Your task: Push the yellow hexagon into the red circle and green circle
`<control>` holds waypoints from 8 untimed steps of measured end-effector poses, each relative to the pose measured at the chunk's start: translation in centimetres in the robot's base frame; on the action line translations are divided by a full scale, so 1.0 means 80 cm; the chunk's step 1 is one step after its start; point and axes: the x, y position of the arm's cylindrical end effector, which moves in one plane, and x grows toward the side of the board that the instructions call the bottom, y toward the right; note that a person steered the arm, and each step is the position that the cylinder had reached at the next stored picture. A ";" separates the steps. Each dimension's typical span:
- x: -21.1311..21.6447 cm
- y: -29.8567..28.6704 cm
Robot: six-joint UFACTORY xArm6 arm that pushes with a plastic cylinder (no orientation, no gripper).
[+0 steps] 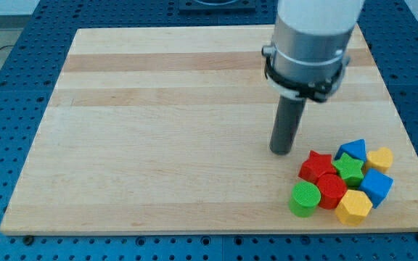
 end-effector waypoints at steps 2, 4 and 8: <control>-0.073 0.143; 0.004 0.311; 0.168 0.266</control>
